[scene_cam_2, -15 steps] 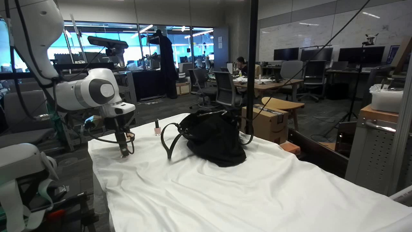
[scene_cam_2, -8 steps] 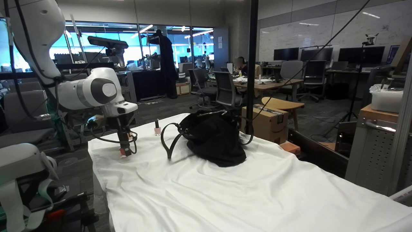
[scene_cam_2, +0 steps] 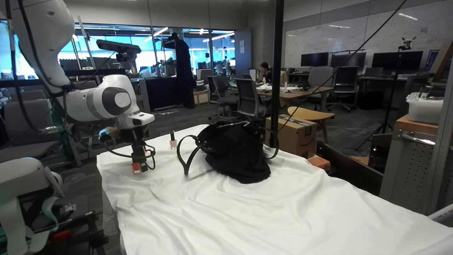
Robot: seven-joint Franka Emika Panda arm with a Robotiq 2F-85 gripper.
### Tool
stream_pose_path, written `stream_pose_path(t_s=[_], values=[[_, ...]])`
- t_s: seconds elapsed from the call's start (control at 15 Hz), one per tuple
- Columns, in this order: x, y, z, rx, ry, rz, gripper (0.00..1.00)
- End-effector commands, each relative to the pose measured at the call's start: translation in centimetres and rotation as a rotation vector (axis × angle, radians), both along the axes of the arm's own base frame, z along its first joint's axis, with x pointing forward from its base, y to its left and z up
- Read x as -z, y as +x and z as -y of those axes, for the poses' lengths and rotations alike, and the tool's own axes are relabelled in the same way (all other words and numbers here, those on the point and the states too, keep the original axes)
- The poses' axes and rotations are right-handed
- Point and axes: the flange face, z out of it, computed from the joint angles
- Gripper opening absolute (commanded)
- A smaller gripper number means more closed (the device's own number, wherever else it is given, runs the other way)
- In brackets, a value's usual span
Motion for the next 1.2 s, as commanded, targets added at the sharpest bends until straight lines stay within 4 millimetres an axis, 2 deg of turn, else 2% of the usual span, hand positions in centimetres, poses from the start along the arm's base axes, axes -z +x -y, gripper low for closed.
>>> stream_pose_path(t_s=[0.0, 0.53, 1.13], values=[[0.2, 0.7, 0.0, -0.029, 0.032, 0.001, 1.00], [1.5, 0.8, -0.4, -0.056, 0.039, -0.037, 1.00], [-1.3, 1.1, -1.6, -0.056, -0.013, -0.005, 1.00]])
